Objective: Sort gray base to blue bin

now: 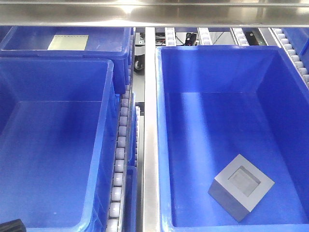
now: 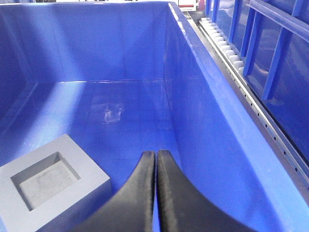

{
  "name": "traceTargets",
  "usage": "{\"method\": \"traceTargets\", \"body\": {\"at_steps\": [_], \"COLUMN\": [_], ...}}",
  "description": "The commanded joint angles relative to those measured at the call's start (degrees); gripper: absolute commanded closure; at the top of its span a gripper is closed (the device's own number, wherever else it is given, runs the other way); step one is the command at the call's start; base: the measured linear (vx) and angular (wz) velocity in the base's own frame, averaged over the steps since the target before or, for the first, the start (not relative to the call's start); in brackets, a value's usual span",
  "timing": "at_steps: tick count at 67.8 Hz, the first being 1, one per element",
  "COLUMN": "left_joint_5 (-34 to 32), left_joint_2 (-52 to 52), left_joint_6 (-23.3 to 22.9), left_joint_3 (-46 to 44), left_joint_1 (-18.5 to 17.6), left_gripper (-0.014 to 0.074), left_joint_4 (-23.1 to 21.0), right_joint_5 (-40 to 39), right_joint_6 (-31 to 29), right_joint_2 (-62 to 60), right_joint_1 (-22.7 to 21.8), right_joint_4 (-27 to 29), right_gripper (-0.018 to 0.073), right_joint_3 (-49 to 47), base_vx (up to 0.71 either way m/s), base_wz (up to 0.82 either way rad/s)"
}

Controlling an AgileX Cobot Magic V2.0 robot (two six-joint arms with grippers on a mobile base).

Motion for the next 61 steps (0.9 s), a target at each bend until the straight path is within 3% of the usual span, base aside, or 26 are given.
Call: {"method": "traceTargets", "body": {"at_steps": [1,15,33,53,61], "left_joint_5": [-3.87,-4.11,-4.5,-4.5,-3.63], "left_joint_2": [0.55,0.55,0.55,0.41,0.23], "left_joint_6": [-0.56,-0.11,14.95,15.32,15.32], "left_joint_3": [-1.41,-1.09,-1.09,-1.09,-1.09], "left_joint_1": [-0.25,-0.25,-0.25,-0.18,4.46], "left_gripper": [0.0604,0.0604,0.0604,0.0604,0.0604], "left_joint_4": [-0.13,-0.29,-11.28,-10.76,-10.52], "right_joint_5": [-3.39,-3.39,-3.39,-3.39,-3.39], "right_joint_6": [-0.7,-0.7,-0.7,-0.7,-0.7], "right_joint_2": [1.04,1.04,1.04,1.04,1.04], "right_joint_1": [-0.27,-0.27,-0.27,-0.27,-0.27], "right_joint_4": [-0.43,-0.43,-0.43,-0.43,-0.43], "right_gripper": [0.0564,0.0564,0.0564,0.0564,0.0564], "right_joint_3": [0.1,0.1,0.1,0.1,0.1], "base_vx": [0.0,0.0,0.0,0.0,0.0], "base_wz": [0.0,0.0,0.0,0.0,0.0]}}
